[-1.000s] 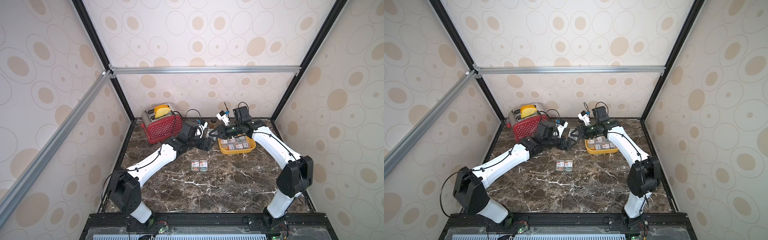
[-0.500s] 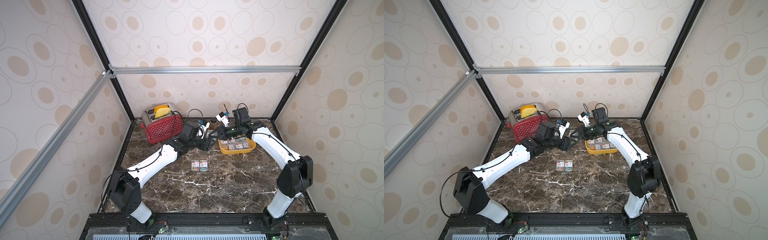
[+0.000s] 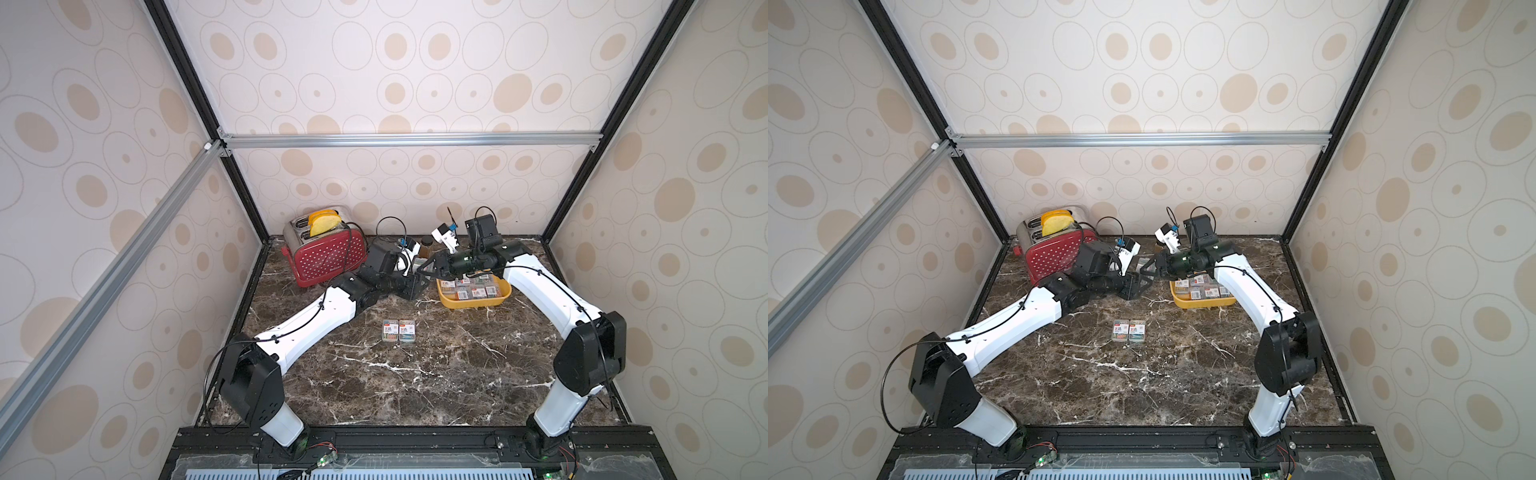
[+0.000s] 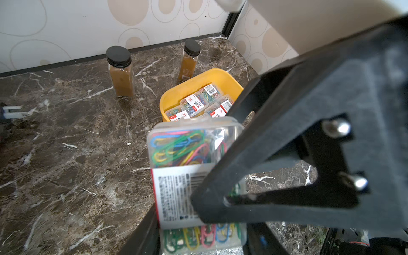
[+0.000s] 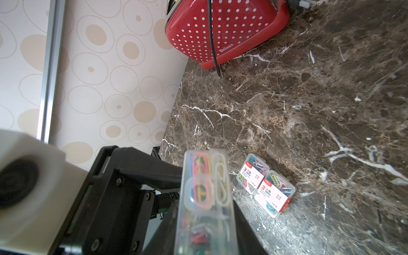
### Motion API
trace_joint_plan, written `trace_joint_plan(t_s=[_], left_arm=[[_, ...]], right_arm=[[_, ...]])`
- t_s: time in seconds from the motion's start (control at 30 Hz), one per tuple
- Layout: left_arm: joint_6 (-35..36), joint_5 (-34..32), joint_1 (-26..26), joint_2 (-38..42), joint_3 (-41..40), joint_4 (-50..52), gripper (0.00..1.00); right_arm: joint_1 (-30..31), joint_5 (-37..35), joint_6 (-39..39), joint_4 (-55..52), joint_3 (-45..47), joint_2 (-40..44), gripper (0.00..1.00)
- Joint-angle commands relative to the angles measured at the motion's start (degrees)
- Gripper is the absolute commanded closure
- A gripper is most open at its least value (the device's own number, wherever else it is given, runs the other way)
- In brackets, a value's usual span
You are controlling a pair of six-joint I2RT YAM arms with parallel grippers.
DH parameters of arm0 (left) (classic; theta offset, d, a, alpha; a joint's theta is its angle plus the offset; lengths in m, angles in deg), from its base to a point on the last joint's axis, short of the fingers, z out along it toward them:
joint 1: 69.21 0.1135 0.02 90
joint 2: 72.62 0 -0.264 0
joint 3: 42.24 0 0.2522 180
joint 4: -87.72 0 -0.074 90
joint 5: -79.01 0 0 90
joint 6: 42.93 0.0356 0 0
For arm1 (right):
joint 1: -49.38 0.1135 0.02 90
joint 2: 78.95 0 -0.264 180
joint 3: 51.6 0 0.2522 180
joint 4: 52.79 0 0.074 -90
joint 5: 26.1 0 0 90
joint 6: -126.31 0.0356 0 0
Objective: Take the paper clips out of the storage box
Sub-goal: Pick up the boxed paper clips from the storage box, then place the boxed paper clips at the center of the board.
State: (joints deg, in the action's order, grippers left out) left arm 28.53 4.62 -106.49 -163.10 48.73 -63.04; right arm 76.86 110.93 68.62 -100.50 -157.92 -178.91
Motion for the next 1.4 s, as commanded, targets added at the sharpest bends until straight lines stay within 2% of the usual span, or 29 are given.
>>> trace_joint_plan(t_s=[0.0, 0.2, 0.4, 0.7, 0.77, 0.83, 1.07, 1.37], left_arm=[[1.1, -1.8, 0.4, -0.2, 2.2, 1.7, 0.81], [0.9, 0.1, 0.3, 1.0, 1.8, 3.1, 0.86], [1.0, 1.9, 0.4, 3.2, 0.0, 3.2, 0.91], [1.0, 6.2, 1.6, 6.4, -1.8, 4.0, 0.92], [-0.1, 9.0, 2.9, 7.3, -3.2, 2.9, 0.92], [-2.1, 13.0, 4.7, 8.2, -4.9, 1.2, 0.93], [-6.9, 25.3, 8.2, 9.1, -6.8, -2.9, 0.94], [-23.8, 37.5, 9.1, 8.1, -8.8, -18.3, 0.95]], right_arm=[[0.5, 3.5, -0.5, -0.8, -0.6, 2.7, 0.61], [0.5, 4.3, -0.6, 0.5, -0.2, 2.7, 0.52], [0.3, 5.3, -0.2, 1.9, -0.5, 3.2, 0.31], [-1.5, 7.4, 0.0, 2.8, -0.3, 4.7, 0.15], [-2.3, 7.8, -0.6, 2.3, -0.2, 5.9, 0.12], [-3.0, 8.0, -1.1, 2.3, 0.4, 7.3, 0.01], [-3.9, 9.6, -0.7, 6.8, 4.9, 10.0, 0.00], [-4.0, 14.7, 11.8, 31.5, 13.8, 9.1, 0.00]])
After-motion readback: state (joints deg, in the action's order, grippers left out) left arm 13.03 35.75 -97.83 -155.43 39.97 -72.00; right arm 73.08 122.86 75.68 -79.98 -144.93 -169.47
